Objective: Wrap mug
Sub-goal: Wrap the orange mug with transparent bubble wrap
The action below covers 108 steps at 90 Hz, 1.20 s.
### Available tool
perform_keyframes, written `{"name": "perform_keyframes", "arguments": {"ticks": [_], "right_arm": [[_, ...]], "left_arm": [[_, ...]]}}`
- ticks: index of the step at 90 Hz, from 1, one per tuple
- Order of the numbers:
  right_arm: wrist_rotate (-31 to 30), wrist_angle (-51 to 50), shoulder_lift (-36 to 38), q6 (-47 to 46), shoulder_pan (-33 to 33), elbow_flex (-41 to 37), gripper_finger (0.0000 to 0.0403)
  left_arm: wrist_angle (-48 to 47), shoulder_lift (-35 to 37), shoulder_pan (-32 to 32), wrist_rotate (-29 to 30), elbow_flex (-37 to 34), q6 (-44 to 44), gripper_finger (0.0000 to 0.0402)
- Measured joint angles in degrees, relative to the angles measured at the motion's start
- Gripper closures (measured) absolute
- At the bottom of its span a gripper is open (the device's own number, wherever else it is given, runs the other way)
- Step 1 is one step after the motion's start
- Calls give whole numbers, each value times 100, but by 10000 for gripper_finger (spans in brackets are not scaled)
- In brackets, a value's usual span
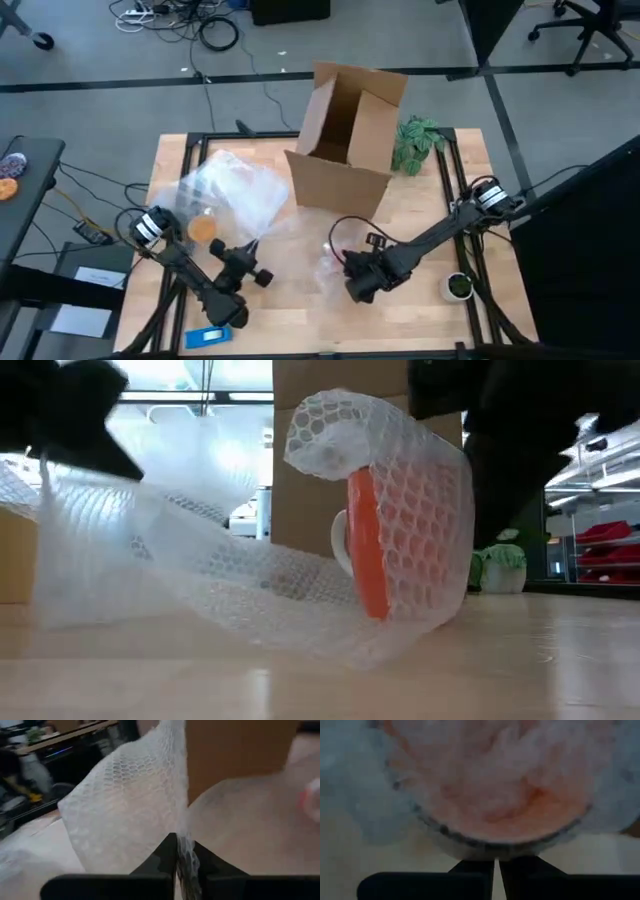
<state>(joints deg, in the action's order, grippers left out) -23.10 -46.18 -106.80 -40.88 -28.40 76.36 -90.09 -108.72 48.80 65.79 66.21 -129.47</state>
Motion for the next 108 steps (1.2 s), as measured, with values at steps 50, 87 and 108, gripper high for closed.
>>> {"name": "perform_keyframes", "arguments": {"ticks": [50, 87, 108], "right_arm": [[98, 1553, -215, 1150, 658, 0, 403], [321, 2533, -829, 1527, 884, 1, 403], [171, 2221, -502, 1322, 850, 4, 403]], "left_arm": [[22, 958, 425, 1654, 814, 1035, 402], [171, 904, 648, 2061, 956, 2542, 402], [344, 899, 826, 2411, 953, 2741, 402]]}}
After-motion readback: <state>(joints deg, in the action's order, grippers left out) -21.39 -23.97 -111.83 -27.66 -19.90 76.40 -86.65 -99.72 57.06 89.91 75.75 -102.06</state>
